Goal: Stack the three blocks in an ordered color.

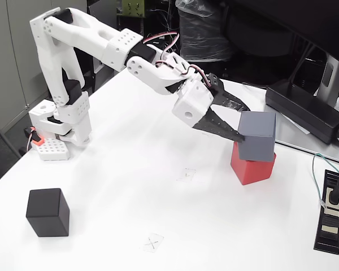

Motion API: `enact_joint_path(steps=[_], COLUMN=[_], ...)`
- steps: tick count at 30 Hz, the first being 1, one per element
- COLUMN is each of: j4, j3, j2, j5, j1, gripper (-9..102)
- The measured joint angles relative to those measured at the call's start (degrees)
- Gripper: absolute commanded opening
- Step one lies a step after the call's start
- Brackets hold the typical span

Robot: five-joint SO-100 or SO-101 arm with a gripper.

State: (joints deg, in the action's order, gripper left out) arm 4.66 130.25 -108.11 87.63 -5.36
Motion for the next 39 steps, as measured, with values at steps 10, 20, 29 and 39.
enact_joint_path(steps=[10,20,29,39], j4=[-0.09,-0.18,-0.09,0.26], j3=[-0.09,-0.09,6.68,20.13], j2=[0.00,-1.05,-16.52,-32.08], j5=[0.00,0.00,0.00,0.00], j1=[0.00,0.00,3.25,19.07], gripper=[34,34,34,34])
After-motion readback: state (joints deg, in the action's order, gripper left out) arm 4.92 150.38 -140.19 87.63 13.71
